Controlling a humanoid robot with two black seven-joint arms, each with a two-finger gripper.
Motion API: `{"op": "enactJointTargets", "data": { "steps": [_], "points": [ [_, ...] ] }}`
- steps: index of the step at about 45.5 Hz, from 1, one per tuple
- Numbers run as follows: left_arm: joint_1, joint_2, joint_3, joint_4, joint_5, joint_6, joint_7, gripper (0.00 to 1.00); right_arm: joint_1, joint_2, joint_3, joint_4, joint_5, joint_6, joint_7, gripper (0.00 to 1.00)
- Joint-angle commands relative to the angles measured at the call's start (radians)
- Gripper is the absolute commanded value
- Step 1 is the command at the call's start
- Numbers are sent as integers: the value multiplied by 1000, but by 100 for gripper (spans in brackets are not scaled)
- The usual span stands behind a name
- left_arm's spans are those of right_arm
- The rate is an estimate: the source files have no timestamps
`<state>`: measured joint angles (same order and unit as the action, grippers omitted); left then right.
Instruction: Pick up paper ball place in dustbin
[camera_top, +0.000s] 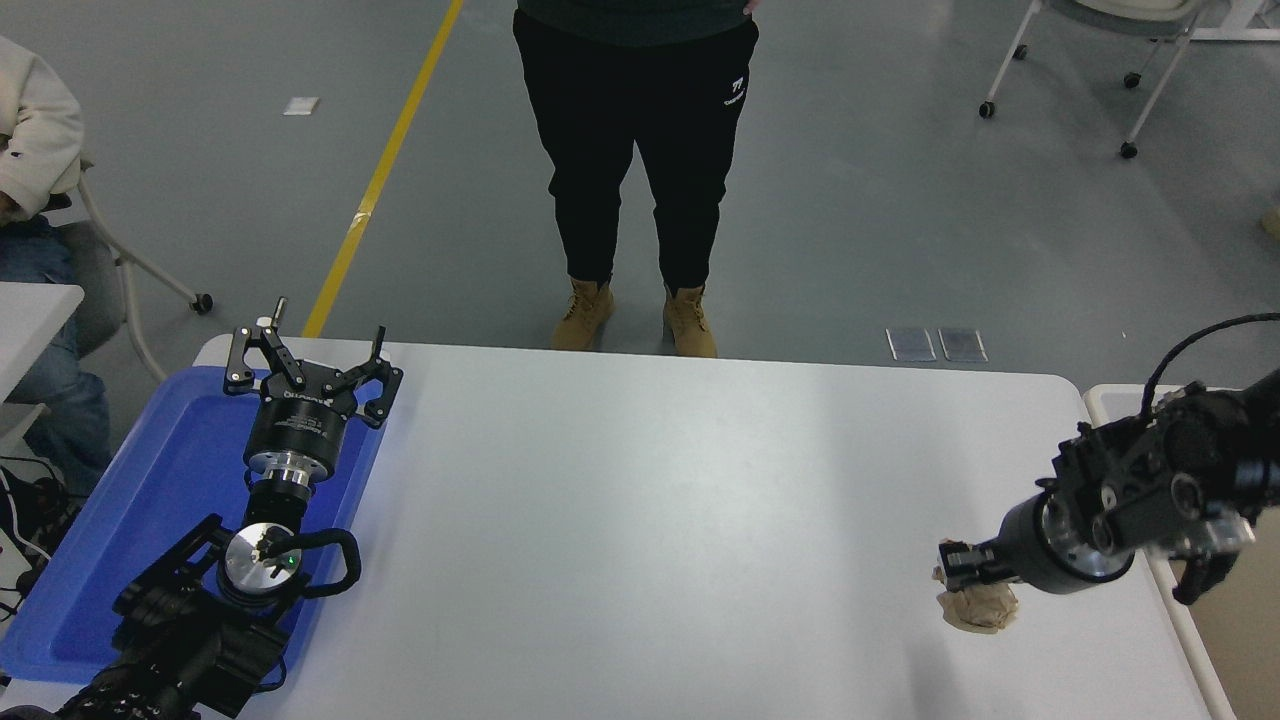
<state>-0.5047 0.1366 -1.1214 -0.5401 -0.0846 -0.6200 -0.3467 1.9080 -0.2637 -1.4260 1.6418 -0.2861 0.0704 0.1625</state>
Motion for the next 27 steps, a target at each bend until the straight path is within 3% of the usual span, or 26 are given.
{"op": "enactJointTargets", "data": {
  "steps": [1, 15, 27],
  "points": [
    [0, 0, 0, 0, 0, -1, 0, 100, 247, -12, -63, 62, -21, 166, 0, 0],
    [2, 0, 0, 0, 2, -1, 0, 100, 457, -28, -77, 62, -48, 371, -1, 0],
    [2, 0, -1, 0, 2, -1, 0, 100, 552, -28, -97, 64, -48, 439, -3, 0]
  ]
}}
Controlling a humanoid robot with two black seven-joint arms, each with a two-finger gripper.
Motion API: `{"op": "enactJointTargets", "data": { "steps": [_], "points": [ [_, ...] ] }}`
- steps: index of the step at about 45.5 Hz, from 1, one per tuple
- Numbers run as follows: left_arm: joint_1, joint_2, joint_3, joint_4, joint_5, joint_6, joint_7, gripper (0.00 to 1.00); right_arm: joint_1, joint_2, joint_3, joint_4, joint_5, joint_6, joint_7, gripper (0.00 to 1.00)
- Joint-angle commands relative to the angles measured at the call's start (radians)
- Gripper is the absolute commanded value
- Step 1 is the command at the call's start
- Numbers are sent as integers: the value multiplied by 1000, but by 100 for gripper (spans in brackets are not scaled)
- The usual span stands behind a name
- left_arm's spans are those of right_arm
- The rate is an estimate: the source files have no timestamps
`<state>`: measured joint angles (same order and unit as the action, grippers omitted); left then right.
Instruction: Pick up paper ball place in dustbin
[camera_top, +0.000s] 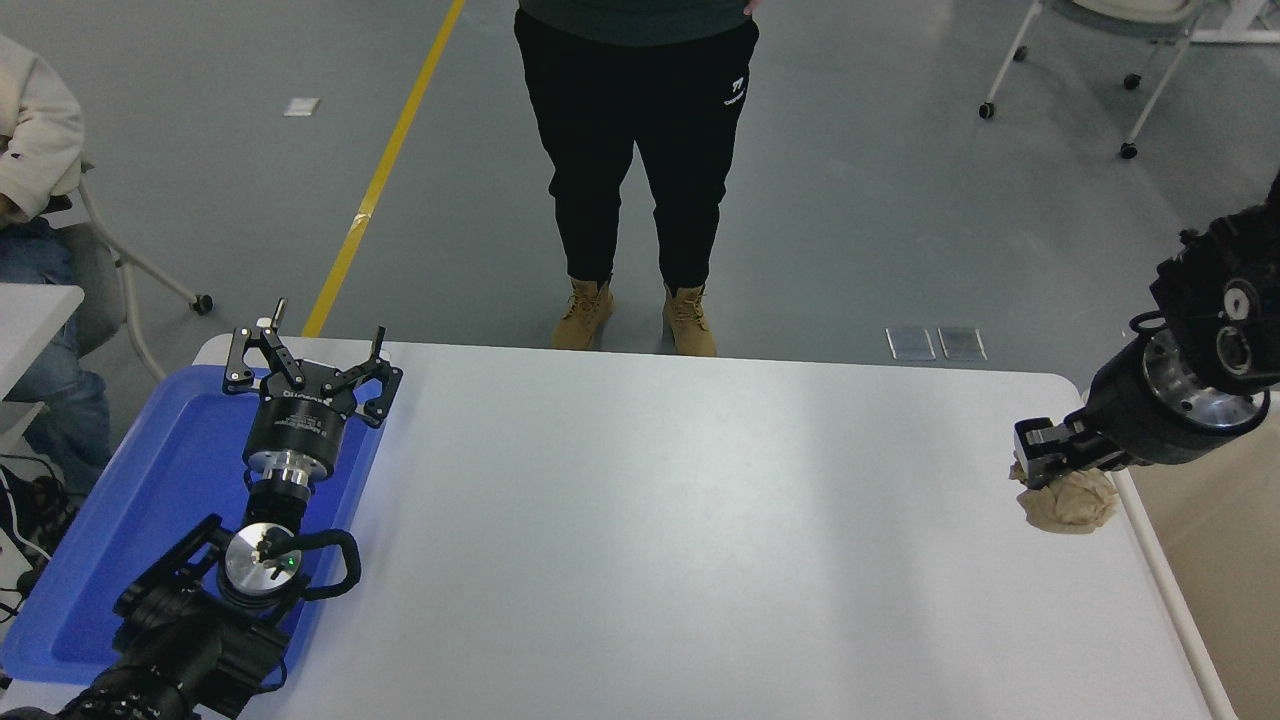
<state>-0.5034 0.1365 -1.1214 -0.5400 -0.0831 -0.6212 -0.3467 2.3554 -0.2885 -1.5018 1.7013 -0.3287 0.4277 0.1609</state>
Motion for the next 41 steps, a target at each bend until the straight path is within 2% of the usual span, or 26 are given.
{"op": "enactJointTargets", "data": {
  "steps": [1, 25, 33, 41],
  "points": [
    [0, 0, -1, 0, 0, 0, 0, 100, 110, -3, -25, 4, -6, 85, -1, 0],
    [0, 0, 0, 0, -3, 1, 0, 100, 140, -8, -31, 3, -21, 88, -3, 0],
    [0, 0, 0, 0, -4, 1, 0, 100, 134, -40, -31, 1, -36, 88, -4, 0],
    [0, 0, -1, 0, -4, 1, -2, 100, 111, -113, -34, -11, -125, 88, -6, 0]
  ]
}}
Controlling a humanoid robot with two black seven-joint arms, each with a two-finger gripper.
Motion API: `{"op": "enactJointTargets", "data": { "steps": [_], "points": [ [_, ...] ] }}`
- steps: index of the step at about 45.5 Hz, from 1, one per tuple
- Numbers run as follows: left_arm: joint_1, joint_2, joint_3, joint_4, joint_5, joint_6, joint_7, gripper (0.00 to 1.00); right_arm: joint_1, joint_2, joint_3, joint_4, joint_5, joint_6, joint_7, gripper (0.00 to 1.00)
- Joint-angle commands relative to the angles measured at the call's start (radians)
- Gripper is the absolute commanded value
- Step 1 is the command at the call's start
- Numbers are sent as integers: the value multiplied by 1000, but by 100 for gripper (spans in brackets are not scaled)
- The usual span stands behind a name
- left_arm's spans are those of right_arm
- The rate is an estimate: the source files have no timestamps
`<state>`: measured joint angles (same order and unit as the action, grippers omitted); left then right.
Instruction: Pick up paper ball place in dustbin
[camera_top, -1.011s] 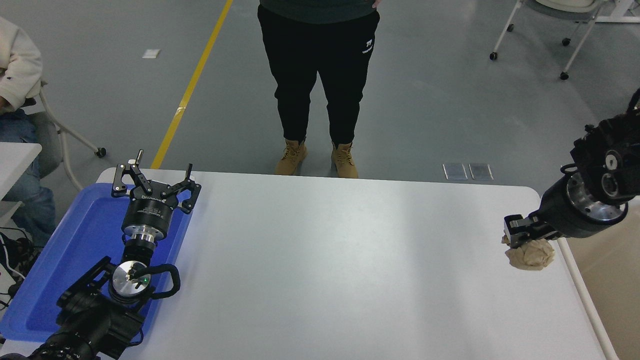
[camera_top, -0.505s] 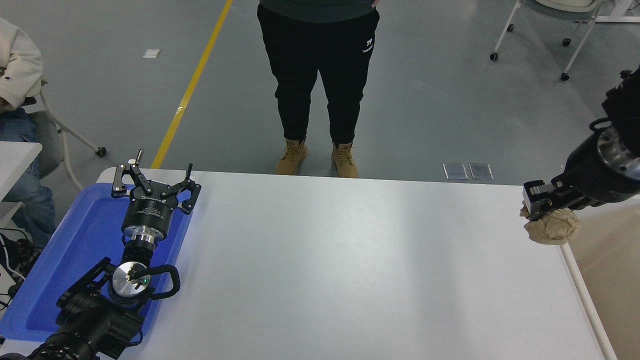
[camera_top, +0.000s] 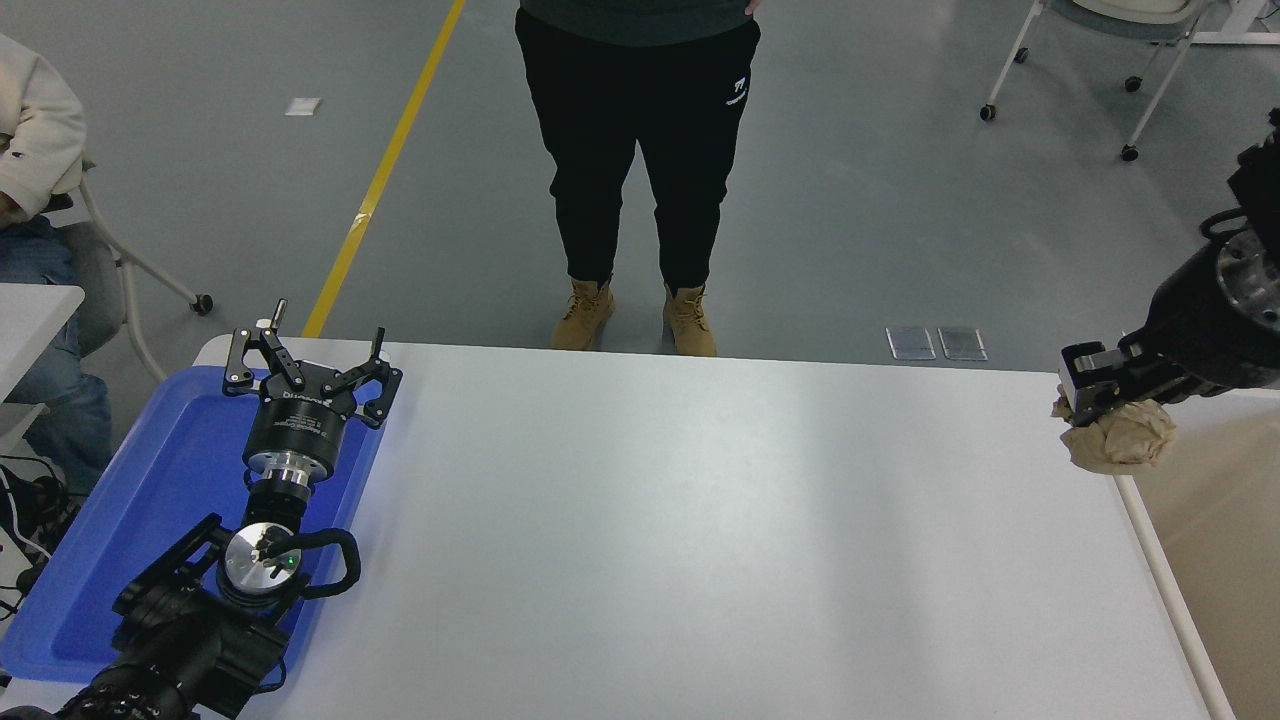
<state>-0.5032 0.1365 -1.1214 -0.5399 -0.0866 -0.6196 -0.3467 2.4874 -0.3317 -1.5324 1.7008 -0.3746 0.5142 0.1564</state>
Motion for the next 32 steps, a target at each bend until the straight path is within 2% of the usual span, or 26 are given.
{"op": "enactJointTargets", "data": {
  "steps": [1, 12, 25, 32],
  "points": [
    [0, 0, 0, 0, -1, 0, -2, 100, -27, -79, -3, -15, -89, 0, -2, 0],
    [0, 0, 0, 2, -2, 1, -2, 100, -123, -211, -9, -115, -190, 0, -3, 0],
    [0, 0, 0, 0, -2, 1, -2, 100, -264, -489, 47, -337, -452, 1, -6, 0],
    [0, 0, 0, 2, -2, 1, -2, 100, -435, -612, 170, -499, -511, -2, -5, 0]
  ]
}}
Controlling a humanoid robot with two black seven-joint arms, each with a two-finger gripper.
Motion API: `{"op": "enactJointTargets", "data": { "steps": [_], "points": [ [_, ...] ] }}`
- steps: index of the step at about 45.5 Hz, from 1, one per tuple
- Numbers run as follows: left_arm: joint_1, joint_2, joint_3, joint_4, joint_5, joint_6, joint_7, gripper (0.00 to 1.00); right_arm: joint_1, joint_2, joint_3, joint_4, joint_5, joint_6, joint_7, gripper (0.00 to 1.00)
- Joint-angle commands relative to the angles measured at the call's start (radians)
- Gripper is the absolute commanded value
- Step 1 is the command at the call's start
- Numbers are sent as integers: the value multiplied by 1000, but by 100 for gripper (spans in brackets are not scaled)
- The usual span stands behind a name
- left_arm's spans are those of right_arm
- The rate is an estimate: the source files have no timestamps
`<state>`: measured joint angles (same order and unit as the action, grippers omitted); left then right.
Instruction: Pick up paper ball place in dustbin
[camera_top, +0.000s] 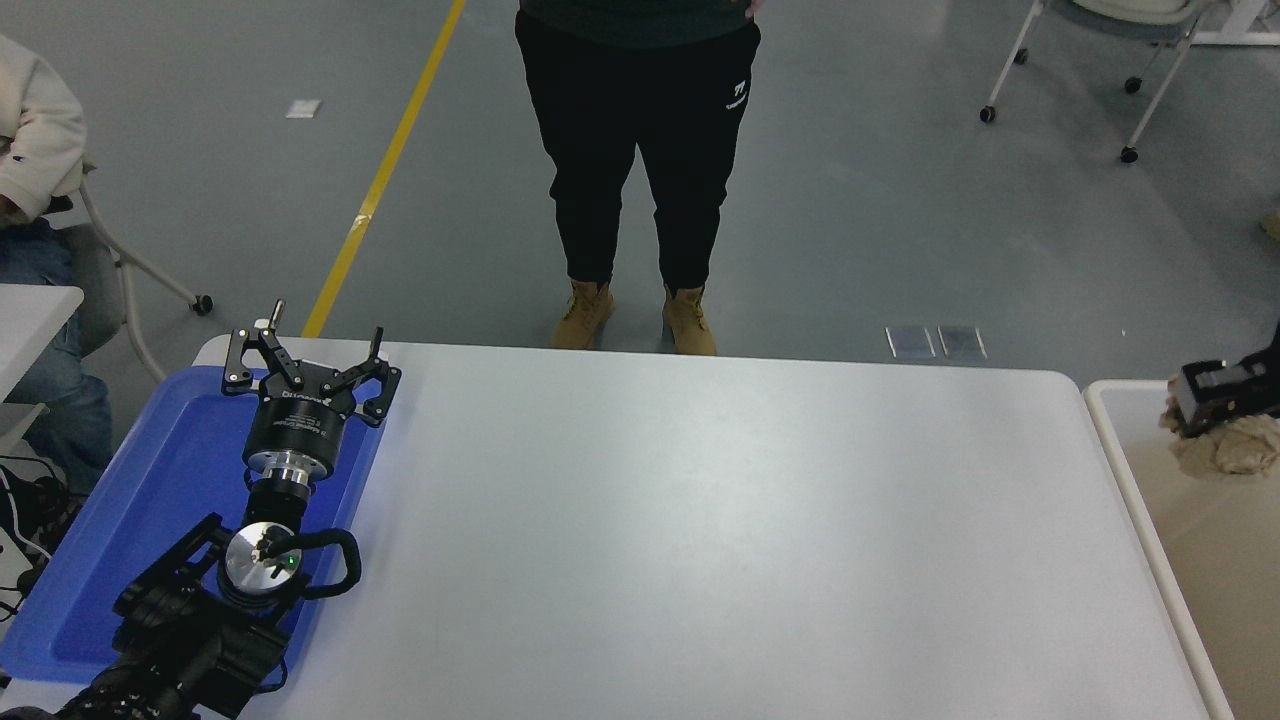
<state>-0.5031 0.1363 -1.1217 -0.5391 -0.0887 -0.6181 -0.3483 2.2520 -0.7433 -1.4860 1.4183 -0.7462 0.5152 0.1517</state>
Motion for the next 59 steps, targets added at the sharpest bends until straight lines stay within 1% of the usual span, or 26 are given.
{"op": "enactJointTargets", "data": {
  "steps": [1, 4, 9, 17, 21, 26, 34, 44, 48, 54, 59],
  "points": [
    [0, 0, 0, 1, 0, 0, 0, 100, -227, -214, 147, -242, -139, -4, -1, 0],
    [0, 0, 0, -1, 0, 0, 0, 100, -320, -248, 220, -314, -139, -12, 0, 0],
    [0, 0, -1, -1, 0, 0, 0, 100, -491, -274, 366, -441, -139, -15, 2, 0],
    [0, 0, 0, 1, 0, 0, 0, 100, -759, -277, 599, -633, -139, -17, 9, 0],
    [0, 0, 0, 1, 0, 0, 0, 100, -877, -260, 708, -717, -139, -21, 9, 0],
    [0, 0, 0, -1, 0, 0, 0, 100, -1012, -212, 796, -805, -140, -67, 8, 0],
    [0, 0, -1, 1, 0, 0, 0, 100, -1173, -130, 839, -943, -130, -167, 11, 0],
    [0, 0, -1, -1, 0, 0, 0, 100, -1376, -22, 888, -1096, -105, -326, 11, 0],
    [0, 0, -1, 1, 0, 0, 0, 100, -1457, 22, 892, -1165, -65, -369, 11, 0],
    [0, 0, -1, 1, 0, 0, 0, 100, -1539, 90, 888, -1228, 39, -415, 9, 0],
    [0, 0, -1, 1, 0, 0, -1, 100, -1571, 131, 885, -1248, 65, -445, 3, 0]
  ]
}}
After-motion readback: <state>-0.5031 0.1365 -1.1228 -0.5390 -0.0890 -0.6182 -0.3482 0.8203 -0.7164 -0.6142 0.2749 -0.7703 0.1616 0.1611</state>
